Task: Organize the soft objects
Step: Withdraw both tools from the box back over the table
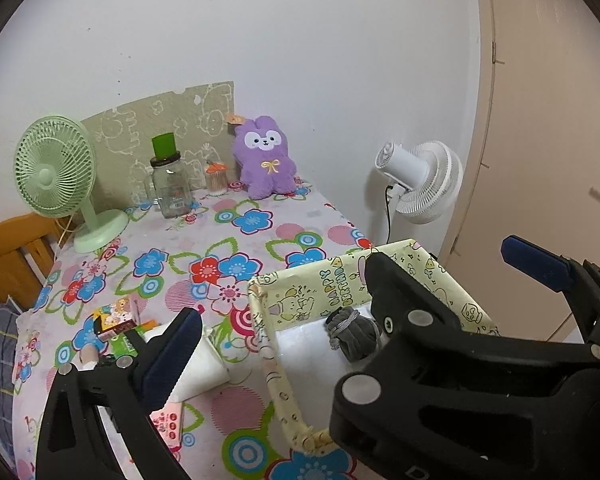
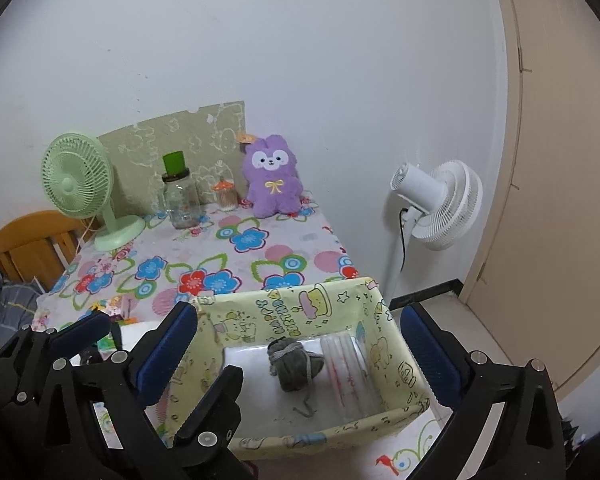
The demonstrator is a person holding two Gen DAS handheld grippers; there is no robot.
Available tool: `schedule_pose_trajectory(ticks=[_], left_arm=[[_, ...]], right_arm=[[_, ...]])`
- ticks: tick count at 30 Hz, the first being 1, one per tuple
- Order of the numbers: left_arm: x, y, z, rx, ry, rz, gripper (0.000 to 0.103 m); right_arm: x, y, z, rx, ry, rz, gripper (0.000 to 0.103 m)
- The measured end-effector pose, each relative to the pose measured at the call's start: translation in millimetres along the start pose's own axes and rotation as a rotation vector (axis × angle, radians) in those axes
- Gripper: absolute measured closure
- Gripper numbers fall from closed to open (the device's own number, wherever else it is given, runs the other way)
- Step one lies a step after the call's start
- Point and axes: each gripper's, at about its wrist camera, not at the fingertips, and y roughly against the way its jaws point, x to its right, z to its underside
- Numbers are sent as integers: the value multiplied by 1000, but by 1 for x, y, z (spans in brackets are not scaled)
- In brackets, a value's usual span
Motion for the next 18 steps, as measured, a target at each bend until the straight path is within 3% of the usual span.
schedule_pose_trajectory(ticks=[18], left_arm=[[-23, 38, 18, 39, -1, -20, 0]], right_arm=[[-34, 31, 11, 4, 29, -44, 0]])
